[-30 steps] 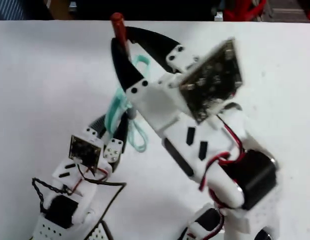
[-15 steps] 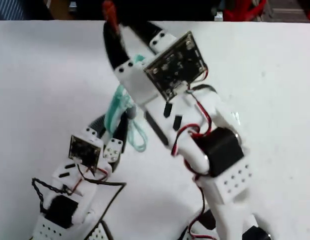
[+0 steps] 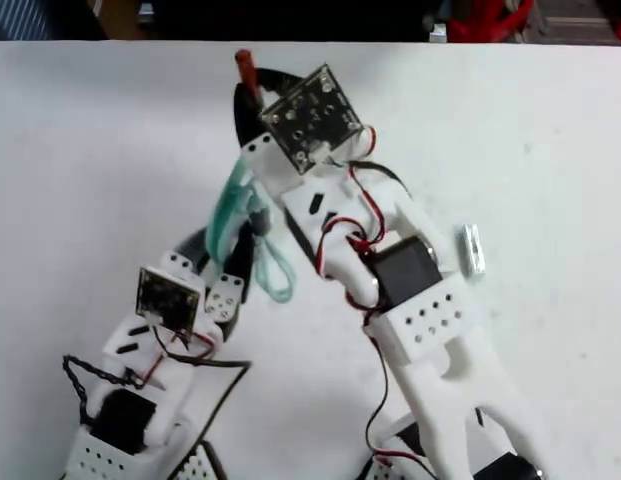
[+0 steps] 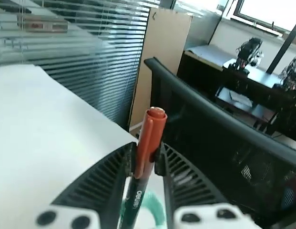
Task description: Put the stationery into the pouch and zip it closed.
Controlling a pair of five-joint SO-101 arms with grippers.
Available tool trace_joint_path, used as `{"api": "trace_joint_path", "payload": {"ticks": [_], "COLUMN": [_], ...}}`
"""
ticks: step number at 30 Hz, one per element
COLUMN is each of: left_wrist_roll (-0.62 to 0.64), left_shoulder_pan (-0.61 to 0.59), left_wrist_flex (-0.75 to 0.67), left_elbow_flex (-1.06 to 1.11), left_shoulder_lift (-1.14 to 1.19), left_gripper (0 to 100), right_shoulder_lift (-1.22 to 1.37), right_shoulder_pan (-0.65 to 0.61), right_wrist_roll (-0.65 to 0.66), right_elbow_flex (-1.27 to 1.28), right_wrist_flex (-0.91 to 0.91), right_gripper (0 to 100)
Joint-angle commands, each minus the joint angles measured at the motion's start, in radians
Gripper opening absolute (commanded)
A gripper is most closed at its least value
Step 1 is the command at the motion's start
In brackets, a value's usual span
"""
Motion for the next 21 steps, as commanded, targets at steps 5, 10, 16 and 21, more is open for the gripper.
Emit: {"api": "trace_joint_path", "payload": {"ticks": [5, 10, 16, 21], "left_wrist_roll": [-0.003, -0.003, -0.003, -0.003], "left_shoulder_pan": [-0.019, -0.016, -0.013, -0.015], "left_wrist_flex": [-0.015, -0.017, -0.014, -0.014], "left_elbow_flex": [-0.041, -0.04, -0.038, -0.038], "left_shoulder_lift": [0.001, 0.001, 0.001, 0.001], "left_gripper": [6, 6, 6, 6], "right_shoulder_lift": [0.027, 0.033, 0.015, -0.005], "right_shoulder_pan": [0.071, 0.056, 0.081, 0.222], "right_wrist_roll": [0.008, 0.0, 0.002, 0.0], "right_elbow_flex": [-0.017, -0.107, -0.308, -0.384], "right_wrist_flex": [0.041, 0.219, 0.4, 0.478], "right_gripper": [1.9, 25.4, 31.3, 25.8]}}
